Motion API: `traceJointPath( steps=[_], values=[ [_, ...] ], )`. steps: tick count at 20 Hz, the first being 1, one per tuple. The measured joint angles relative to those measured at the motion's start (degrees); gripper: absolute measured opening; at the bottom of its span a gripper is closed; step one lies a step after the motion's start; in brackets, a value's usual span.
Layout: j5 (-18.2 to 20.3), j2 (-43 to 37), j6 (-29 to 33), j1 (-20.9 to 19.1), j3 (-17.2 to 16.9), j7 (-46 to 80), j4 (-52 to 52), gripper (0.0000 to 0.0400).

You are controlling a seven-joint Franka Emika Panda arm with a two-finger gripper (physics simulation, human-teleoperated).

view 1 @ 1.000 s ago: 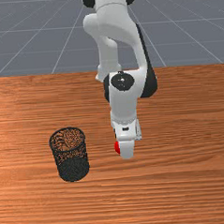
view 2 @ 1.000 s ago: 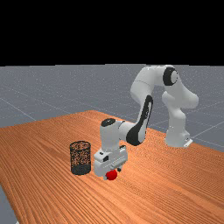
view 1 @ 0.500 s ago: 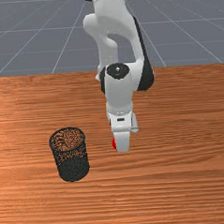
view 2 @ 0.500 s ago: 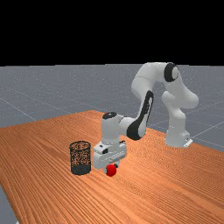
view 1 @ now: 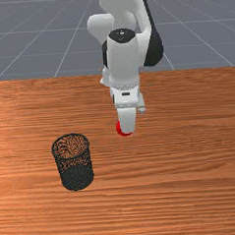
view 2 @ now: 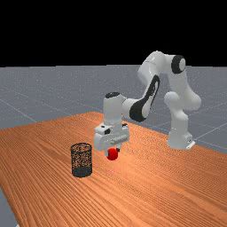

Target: Put the ball into the container

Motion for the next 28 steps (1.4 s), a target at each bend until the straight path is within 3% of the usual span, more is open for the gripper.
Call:
traceJointPath(
  steps=[4,5,13,19,22,28],
  values=[
    [0.4,-2.0,-3.1,-1.2,-0.2,-2.5,1.1,0.0276],
    [-1.6,-1.2,-6.0,-1.0,-1.3,-1.7,2.9,0.0276],
    [0.2,-0.6,-6.3,-5.9,-2.2,-8.6,3.6,0.0276],
    [0.7,-0.2,-6.1,-6.3,-2.1,-8.9,5.8,0.0276],
    [0.5,-0.3,-10.4,-6.2,-2.3,-8.2,8.3,0.0276],
    [-0.2,3.0,-12.7,-6.0,-2.5,-8.3,14.1,0.0276]
  ],
)
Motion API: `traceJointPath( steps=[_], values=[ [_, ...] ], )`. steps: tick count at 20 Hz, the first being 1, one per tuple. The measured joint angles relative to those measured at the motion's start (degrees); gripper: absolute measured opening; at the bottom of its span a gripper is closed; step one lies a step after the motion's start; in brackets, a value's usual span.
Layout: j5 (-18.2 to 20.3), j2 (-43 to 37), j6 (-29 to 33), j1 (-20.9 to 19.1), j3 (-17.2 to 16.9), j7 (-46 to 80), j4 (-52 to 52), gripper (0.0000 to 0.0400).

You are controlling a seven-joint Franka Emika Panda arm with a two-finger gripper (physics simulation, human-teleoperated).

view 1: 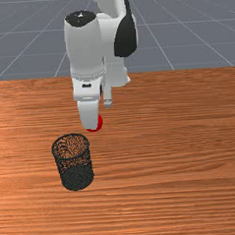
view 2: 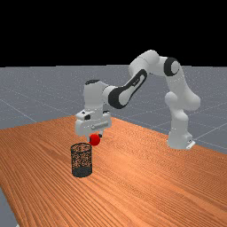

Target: Put the ball into the container

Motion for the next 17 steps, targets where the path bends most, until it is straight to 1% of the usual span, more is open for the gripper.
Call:
traceJointPath(
  steps=[1,7,9,11,12,13,14,15,17],
  values=[
    [0.6,0.2,-0.2,-0.7,0.3,-1.8,0.3,0.0276],
    [1.0,1.7,-1.1,-4.2,-0.5,-6.8,2.5,0.0276],
    [0.9,5.5,-5.1,-4.2,-0.8,-5.5,9.2,0.0276],
    [1.2,8.5,-6.0,-4.2,-0.8,-4.8,13.9,0.0276],
    [1.0,10.7,-8.4,-4.2,-0.7,-5.1,17.8,0.0276],
    [0.9,10.8,-8.9,-4.0,-0.7,-4.7,18.0,0.0276],
    [0.9,10.8,-9.0,-3.6,-0.7,-4.2,17.8,0.033],
    [0.8,10.9,-9.7,-3.2,-0.6,-3.8,18.2,0.0358],
    [0.8,10.4,-8.9,-2.7,-0.5,-3.3,17.2,0.0384]
  ],
)
